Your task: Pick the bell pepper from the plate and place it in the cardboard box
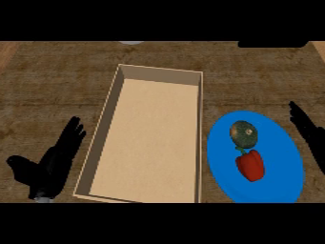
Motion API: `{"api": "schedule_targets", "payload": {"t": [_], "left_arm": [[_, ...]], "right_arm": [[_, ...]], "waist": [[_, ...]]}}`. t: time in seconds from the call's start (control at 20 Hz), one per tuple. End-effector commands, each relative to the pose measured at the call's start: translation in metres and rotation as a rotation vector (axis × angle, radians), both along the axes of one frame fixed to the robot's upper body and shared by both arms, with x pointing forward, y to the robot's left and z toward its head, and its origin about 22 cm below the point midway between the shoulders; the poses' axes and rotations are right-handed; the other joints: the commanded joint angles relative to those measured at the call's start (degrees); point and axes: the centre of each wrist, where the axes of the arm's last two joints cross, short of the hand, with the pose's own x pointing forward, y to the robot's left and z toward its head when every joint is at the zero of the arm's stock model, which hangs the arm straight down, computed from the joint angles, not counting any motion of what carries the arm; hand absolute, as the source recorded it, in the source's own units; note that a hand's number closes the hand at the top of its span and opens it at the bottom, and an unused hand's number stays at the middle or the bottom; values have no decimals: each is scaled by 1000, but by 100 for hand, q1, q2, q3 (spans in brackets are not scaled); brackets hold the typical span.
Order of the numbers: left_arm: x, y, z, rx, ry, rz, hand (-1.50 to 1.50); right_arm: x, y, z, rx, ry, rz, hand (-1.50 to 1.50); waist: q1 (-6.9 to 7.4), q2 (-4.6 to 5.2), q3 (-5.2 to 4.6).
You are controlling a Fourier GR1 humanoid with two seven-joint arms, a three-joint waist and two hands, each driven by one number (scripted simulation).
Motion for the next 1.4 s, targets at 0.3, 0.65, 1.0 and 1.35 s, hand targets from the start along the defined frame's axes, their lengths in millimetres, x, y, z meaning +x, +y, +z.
{"api": "schedule_targets", "payload": {"t": [0.3,0.65,1.0,1.35], "left_arm": [[17,77,27,455,-39,126,0],[29,103,37,627,-51,217,0],[46,89,28,621,-42,218,0],[49,99,35,622,-37,205,0]], "right_arm": [[35,29,100,-252,-331,621,-150],[-11,-21,-12,216,-336,726,-150],[29,-57,4,-11,-487,900,-150],[57,-52,55,-438,-311,1081,-150]], "waist": [[434,-220,-113],[-9,152,19],[75,130,-7],[120,118,-20]]}}
